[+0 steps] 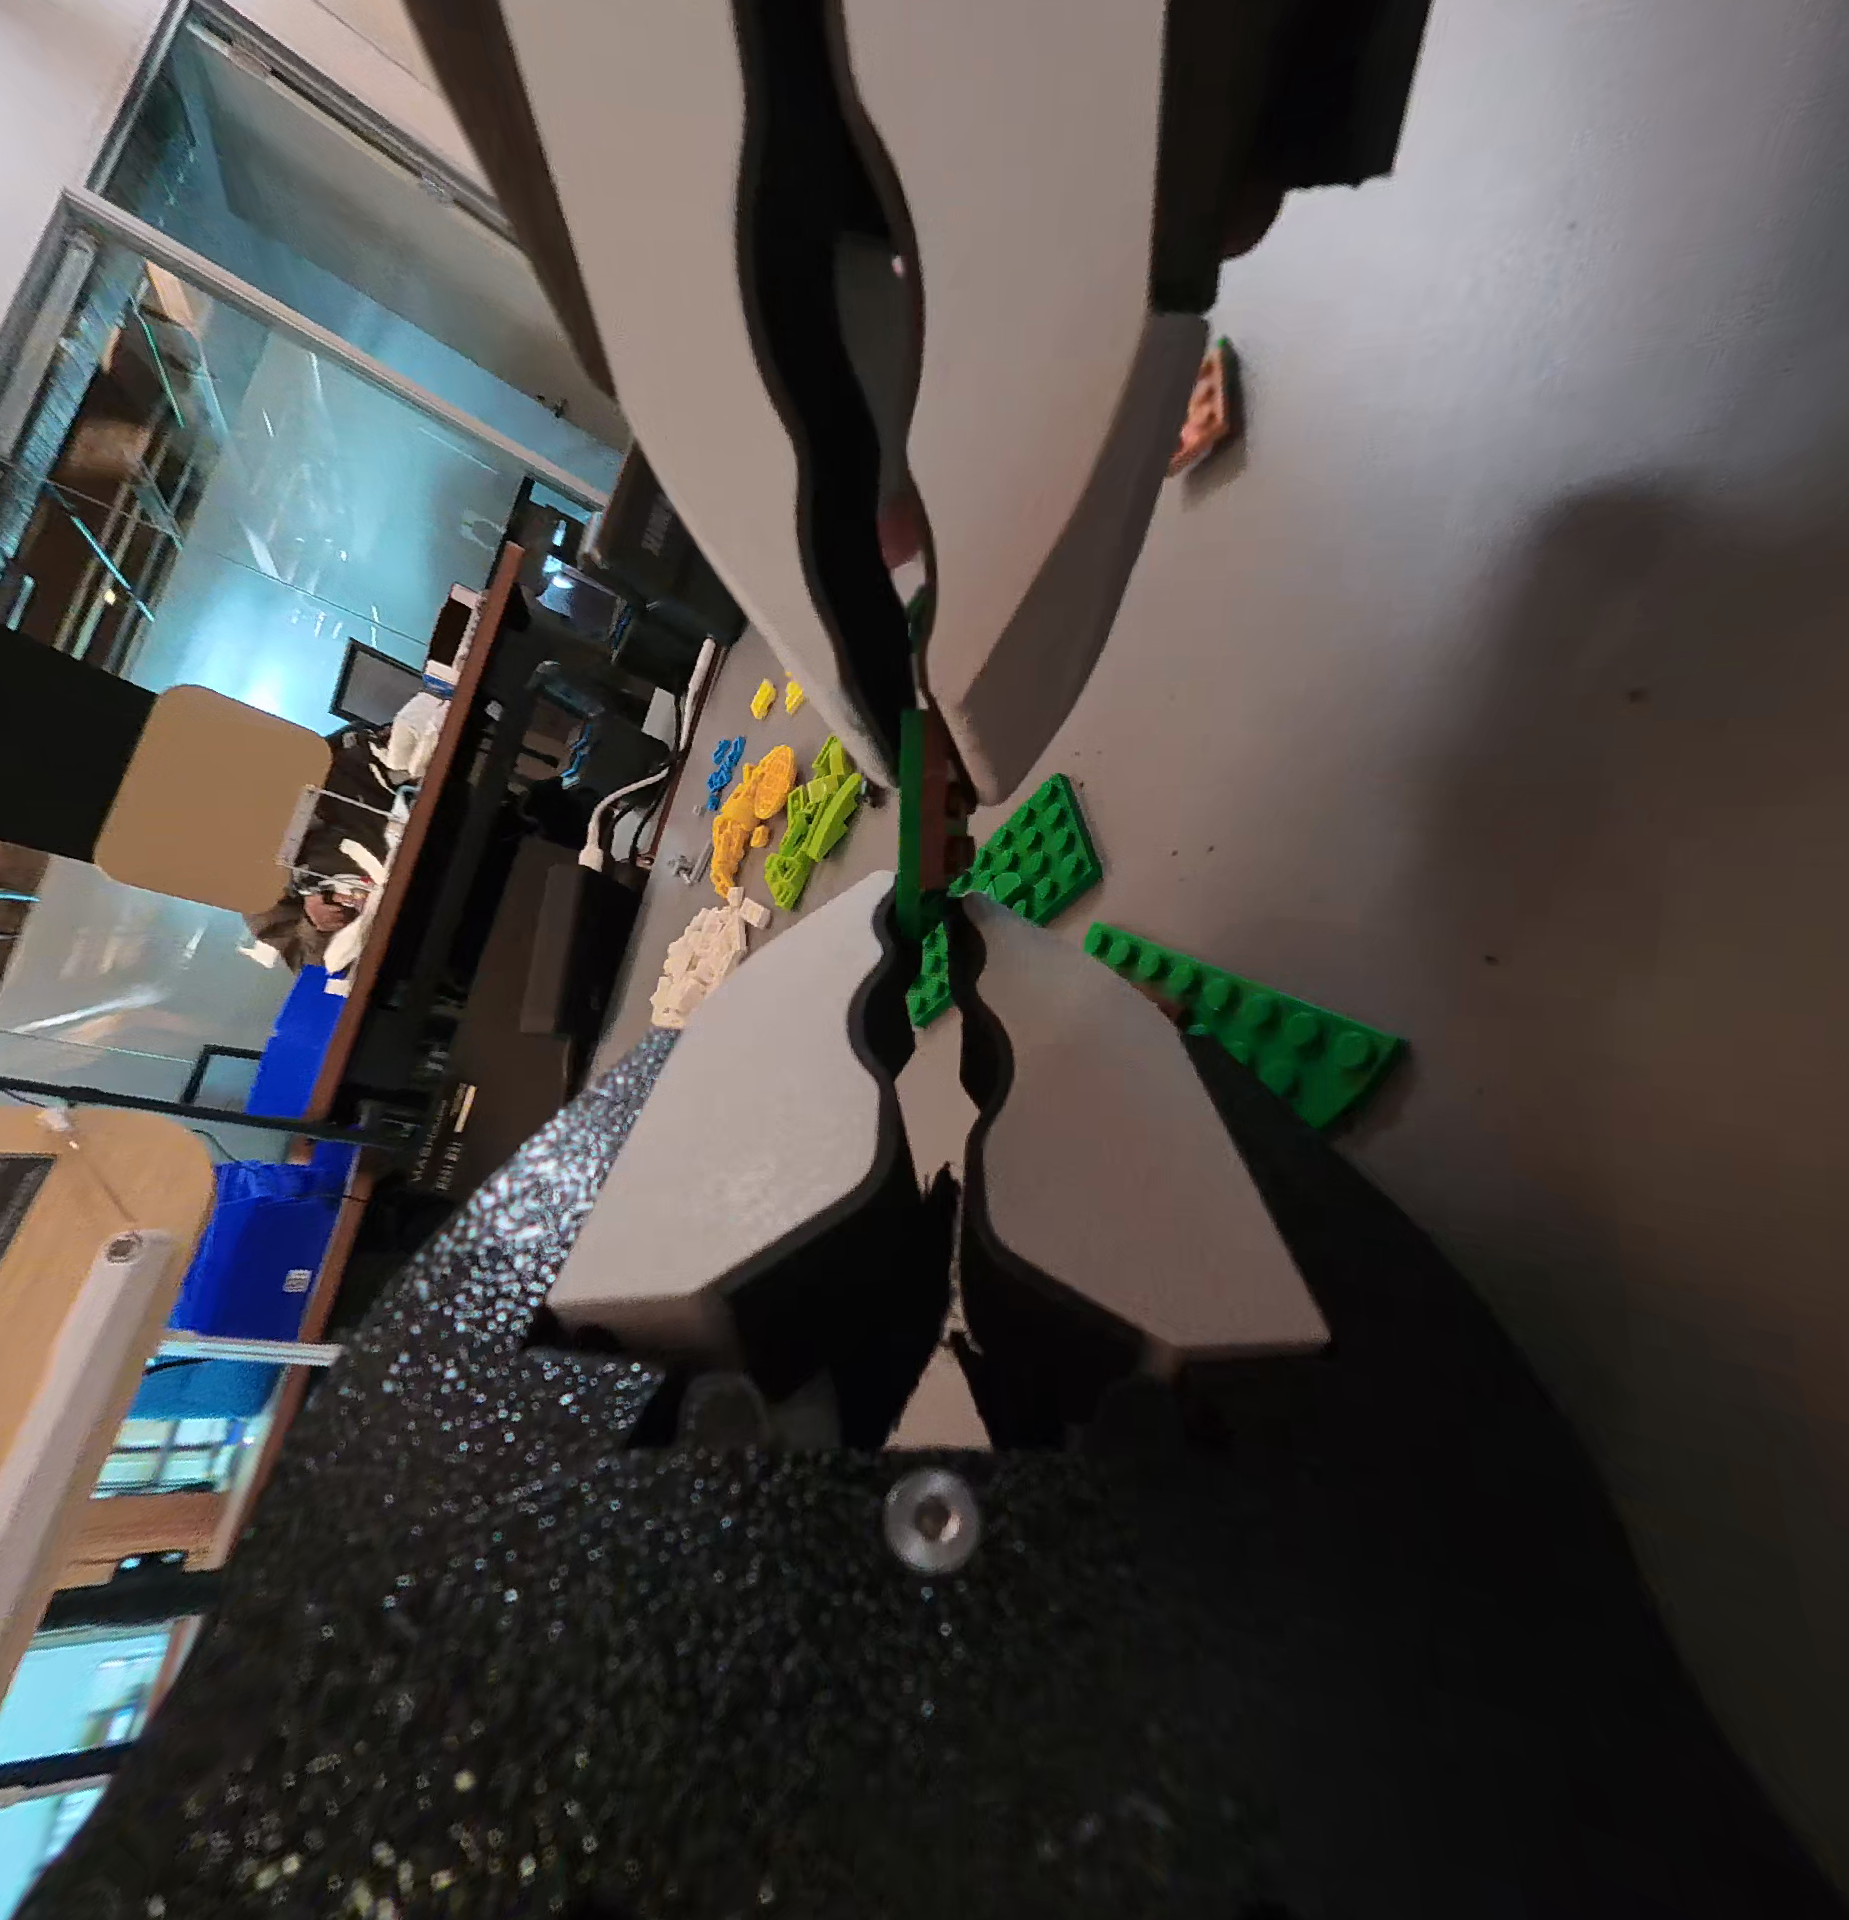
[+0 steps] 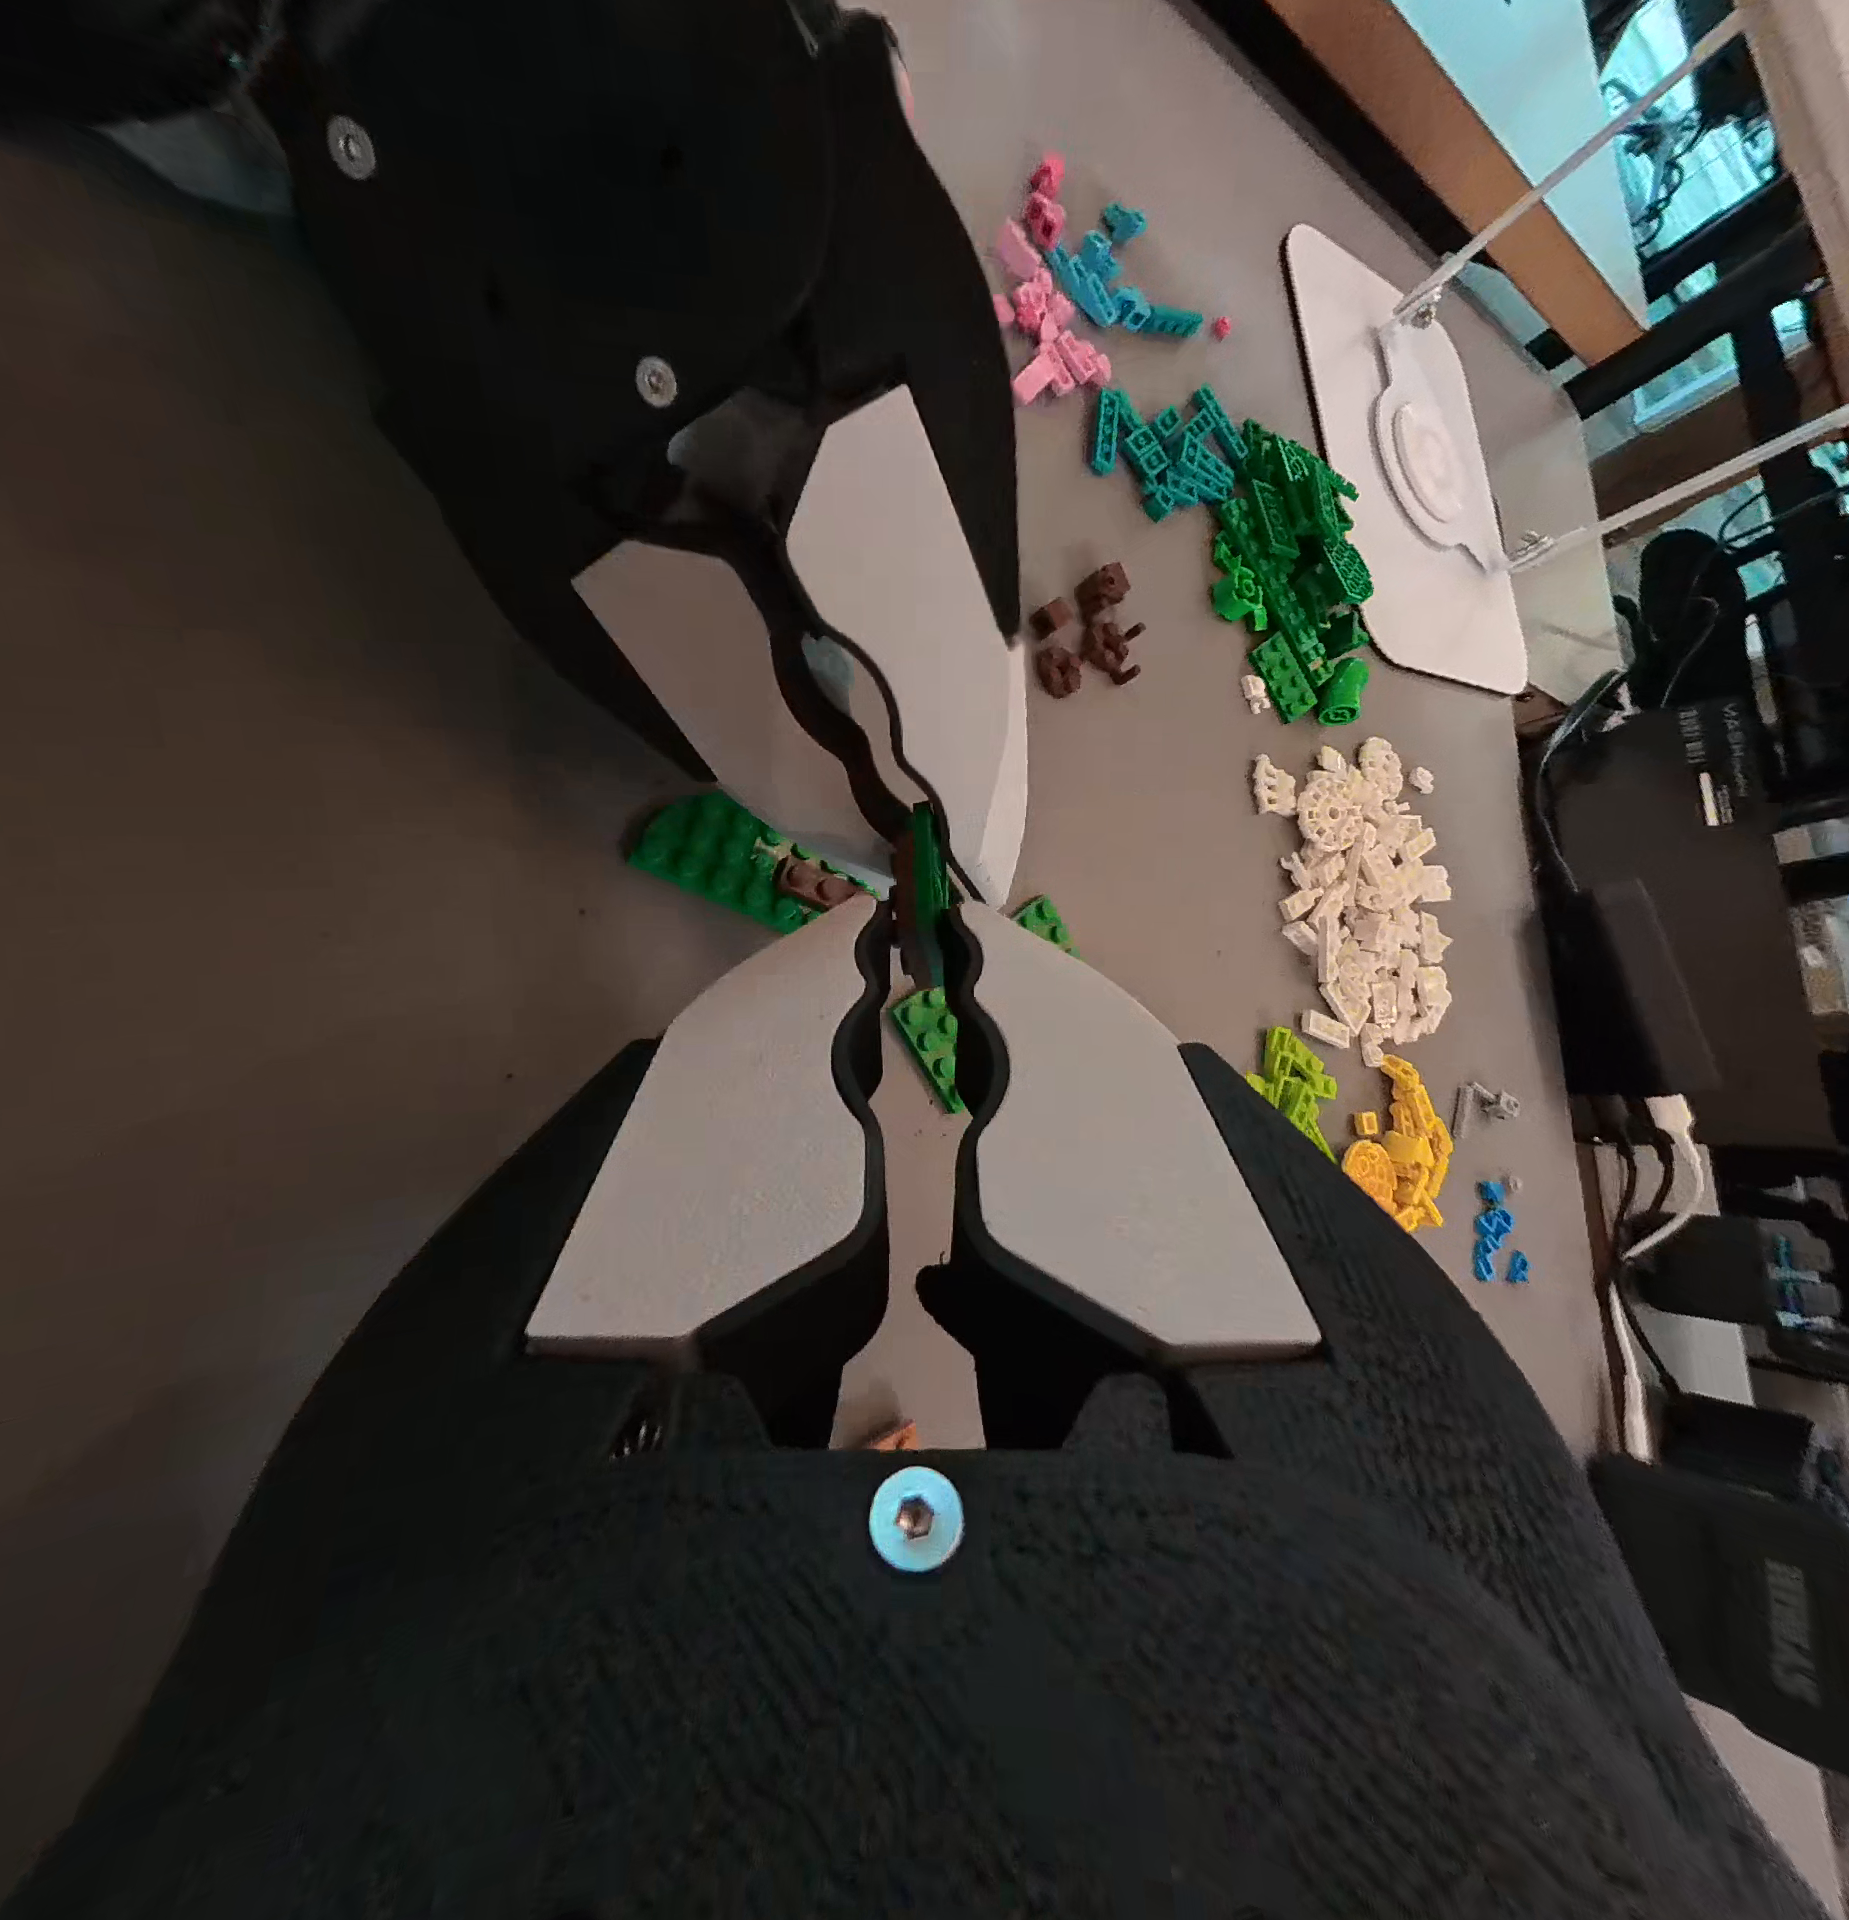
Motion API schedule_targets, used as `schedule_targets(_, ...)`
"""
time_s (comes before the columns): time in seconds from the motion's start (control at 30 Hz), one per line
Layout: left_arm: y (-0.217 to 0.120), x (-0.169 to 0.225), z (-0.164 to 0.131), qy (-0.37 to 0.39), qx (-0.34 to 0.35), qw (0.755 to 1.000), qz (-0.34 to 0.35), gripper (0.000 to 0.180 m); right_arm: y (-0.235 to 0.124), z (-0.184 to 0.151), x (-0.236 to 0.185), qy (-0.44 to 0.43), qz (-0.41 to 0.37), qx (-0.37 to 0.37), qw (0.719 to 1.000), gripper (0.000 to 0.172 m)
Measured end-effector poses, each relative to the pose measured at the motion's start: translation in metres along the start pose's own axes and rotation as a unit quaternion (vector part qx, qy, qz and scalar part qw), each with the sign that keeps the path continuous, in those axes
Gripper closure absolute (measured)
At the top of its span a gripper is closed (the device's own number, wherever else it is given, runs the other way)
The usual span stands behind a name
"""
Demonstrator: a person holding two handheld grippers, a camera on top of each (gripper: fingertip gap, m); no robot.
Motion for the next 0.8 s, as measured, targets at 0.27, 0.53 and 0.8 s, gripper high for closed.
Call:
schedule_targets(0.27,0.000,0.006,0.003,0.072,-0.005,0.997,0.038,0.173,-0.002,0.000,0.000,-0.007,0.005,-0.010,1.000,0.164)
schedule_targets(0.53,-0.003,-0.012,0.004,-0.048,-0.025,0.997,0.058,0.172,-0.001,-0.001,0.018,0.140,-0.085,0.047,0.985,0.144)
schedule_targets(0.8,-0.006,-0.028,0.003,-0.159,-0.010,0.984,0.084,0.177,0.013,-0.003,0.017,0.485,-0.067,0.198,0.849,0.145)
Point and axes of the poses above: each gripper's, where its closed fingertips meet, y out along the fingers, z out of its top, x = y × z across the jaws, the point moved 8 cm from there along -y, back along the fingers, and after that the axes turned 7 degrees about -y, right-handed, at the moved point
